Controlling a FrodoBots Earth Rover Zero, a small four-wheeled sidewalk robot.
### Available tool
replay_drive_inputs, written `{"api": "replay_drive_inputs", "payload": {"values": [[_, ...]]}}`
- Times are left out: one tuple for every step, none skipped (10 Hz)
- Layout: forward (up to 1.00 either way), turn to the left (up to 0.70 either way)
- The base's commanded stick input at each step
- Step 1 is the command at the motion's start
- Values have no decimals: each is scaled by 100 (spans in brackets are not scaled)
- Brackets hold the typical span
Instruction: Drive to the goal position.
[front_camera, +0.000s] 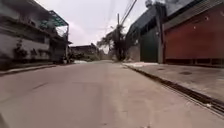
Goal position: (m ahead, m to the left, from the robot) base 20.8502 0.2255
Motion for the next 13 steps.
{"api": "replay_drive_inputs", "payload": {"values": [[100, 31], [100, 42], [100, 42], [100, 42], [100, 42], [100, 2], [100, 2], [100, 2], [100, 2], [100, 2], [100, 2], [100, 2], [100, 2]]}}
